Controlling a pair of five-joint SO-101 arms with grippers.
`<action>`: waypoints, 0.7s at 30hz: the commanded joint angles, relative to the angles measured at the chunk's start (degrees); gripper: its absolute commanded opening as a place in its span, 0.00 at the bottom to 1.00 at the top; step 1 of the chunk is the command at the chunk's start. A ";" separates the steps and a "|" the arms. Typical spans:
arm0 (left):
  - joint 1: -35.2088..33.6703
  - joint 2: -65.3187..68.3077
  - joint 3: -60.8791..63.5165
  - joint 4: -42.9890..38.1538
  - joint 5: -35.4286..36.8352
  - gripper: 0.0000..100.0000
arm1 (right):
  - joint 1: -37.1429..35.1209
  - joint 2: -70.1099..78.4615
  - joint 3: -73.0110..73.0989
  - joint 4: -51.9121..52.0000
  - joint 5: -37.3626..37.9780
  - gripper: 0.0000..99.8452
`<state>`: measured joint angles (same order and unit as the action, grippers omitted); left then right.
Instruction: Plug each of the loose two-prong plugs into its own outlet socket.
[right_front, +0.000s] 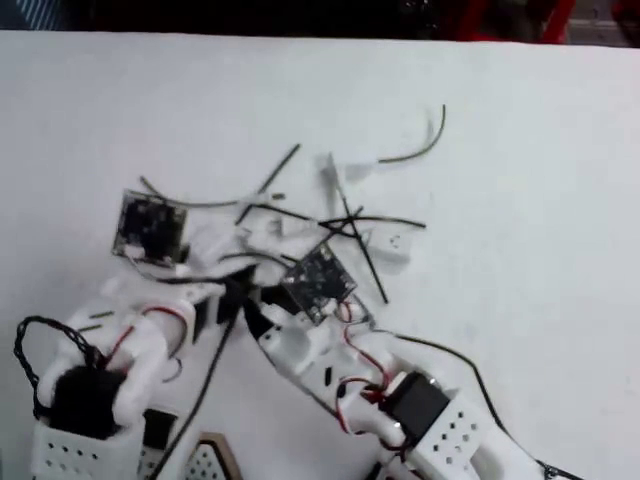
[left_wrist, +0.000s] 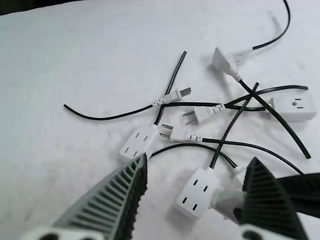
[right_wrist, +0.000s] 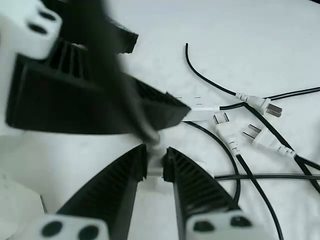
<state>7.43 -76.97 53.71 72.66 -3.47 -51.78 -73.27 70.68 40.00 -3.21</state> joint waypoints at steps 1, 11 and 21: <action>2.51 0.22 -2.11 0.44 0.09 0.31 | -0.13 -0.92 -0.62 -1.80 0.18 0.02; -8.84 0.48 -2.02 -1.05 -2.20 0.31 | 0.13 -0.66 0.97 -1.71 0.26 0.02; -28.70 0.48 8.26 -9.14 -2.29 0.31 | -0.04 6.90 -0.53 -2.86 0.35 0.02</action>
<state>-18.33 -76.97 57.58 68.97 -5.41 -51.69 -70.64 72.35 38.95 -3.21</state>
